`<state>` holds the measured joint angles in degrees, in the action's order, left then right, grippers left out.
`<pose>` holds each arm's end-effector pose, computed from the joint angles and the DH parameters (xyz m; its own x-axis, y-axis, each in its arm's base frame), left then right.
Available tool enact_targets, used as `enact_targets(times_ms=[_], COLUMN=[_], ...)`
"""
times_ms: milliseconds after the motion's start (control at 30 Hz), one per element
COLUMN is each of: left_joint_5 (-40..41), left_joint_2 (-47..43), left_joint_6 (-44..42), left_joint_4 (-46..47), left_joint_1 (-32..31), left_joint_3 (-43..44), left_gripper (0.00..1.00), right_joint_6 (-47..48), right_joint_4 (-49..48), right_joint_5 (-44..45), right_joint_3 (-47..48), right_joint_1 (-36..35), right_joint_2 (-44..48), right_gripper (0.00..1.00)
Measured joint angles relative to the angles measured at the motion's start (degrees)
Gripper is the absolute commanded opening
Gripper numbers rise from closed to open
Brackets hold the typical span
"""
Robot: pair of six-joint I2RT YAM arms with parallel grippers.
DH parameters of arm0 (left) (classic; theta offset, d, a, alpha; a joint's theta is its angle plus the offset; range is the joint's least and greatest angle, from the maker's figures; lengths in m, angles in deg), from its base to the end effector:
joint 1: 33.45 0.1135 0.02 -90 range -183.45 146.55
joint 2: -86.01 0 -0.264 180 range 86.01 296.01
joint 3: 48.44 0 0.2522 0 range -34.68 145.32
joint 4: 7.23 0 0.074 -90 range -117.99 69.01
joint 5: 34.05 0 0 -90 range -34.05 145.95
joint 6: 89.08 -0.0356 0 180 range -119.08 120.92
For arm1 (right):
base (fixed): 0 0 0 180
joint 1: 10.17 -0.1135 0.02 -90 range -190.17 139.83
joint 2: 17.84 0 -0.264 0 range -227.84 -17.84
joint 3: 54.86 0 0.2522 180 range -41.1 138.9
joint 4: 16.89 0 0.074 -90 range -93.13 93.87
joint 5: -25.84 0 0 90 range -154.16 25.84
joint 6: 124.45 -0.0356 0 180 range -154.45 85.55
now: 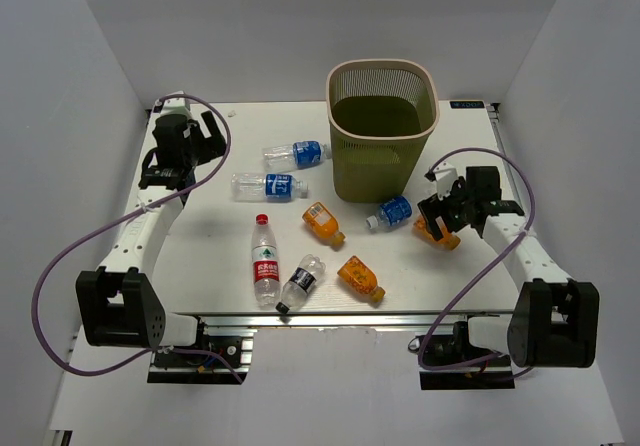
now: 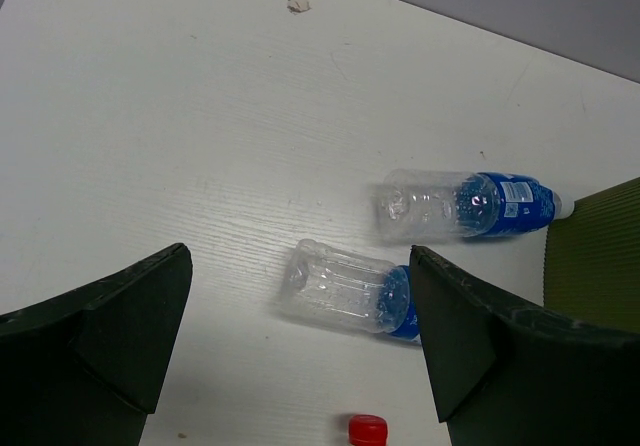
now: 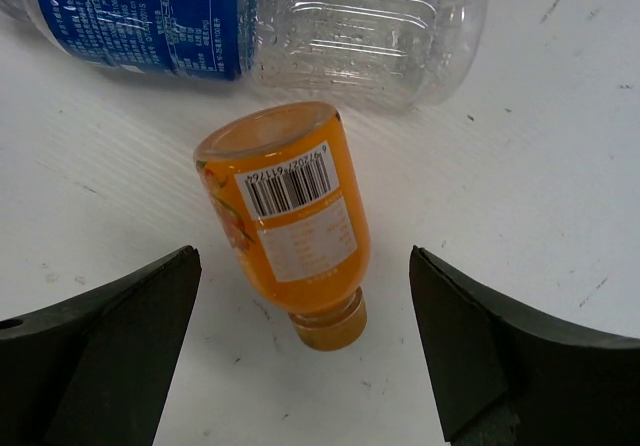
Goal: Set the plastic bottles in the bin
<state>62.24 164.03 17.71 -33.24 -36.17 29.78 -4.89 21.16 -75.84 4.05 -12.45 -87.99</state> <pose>0.3157 -0.0111 0.3250 -0.4015 -0.2684 -0.8756 -0.1748 0.9610 -0.2144 0.2482 0.0171 0.2301 -0.5745 -0.5064 -0.6430 -0.5223 0.8317 -0.1883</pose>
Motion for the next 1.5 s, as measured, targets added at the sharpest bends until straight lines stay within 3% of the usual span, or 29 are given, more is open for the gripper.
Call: enact_targets(times_ms=[367,433,600,700,867,1000,1167,1300,1500], left_joint_5=[0.3,0.3,0.3,0.1,0.7,0.5,-1.4,-3.6,-4.1], left_joint_2=[0.0,0.0,-0.1,-0.3,-1.1,-1.9,-2.6,-2.6,-2.4], left_joint_6=[0.8,1.5,3.1,4.3,7.5,9.5,13.0,15.1,17.4], left_joint_4=[-0.8,-1.3,-2.4,-3.1,-4.1,-4.2,-3.9,-3.8,-6.0], left_joint_1=[0.0,0.0,0.0,0.0,0.0,0.0,0.0,-0.1,-4.7], left_joint_3=[0.0,0.0,0.0,0.0,0.0,0.0,-0.7,-3.9,-7.5], left_gripper=[0.98,0.98,0.98,0.98,0.98,0.98,0.98,0.98,0.98], right_joint_6=[2.4,2.4,1.8,0.6,-4.1,-9.1,-12.7,-15.4,-17.0], right_joint_4=[-9.8,-11.2,-12.9,-12.3,-11.7,-10.1,-9.9,-12.6,-14.5], right_joint_5=[-2.4,-2.4,-3.0,-3.6,-2.4,1.0,-1.2,-8.5,-11.0], right_joint_3=[-5.1,-5.9,-6.4,-6.4,-4.3,5.0,21.7,35.0,52.0], right_joint_1=[0.0,0.0,-0.1,-0.1,-0.2,-0.2,-0.2,-0.9,-9.2], right_joint_2=[-7.1,-8.2,-8.9,-6.1,8.5,16.5,16.1,8.9,-10.0], right_gripper=[0.87,0.83,0.62,0.60,0.59,0.55,0.58,0.55,0.64])
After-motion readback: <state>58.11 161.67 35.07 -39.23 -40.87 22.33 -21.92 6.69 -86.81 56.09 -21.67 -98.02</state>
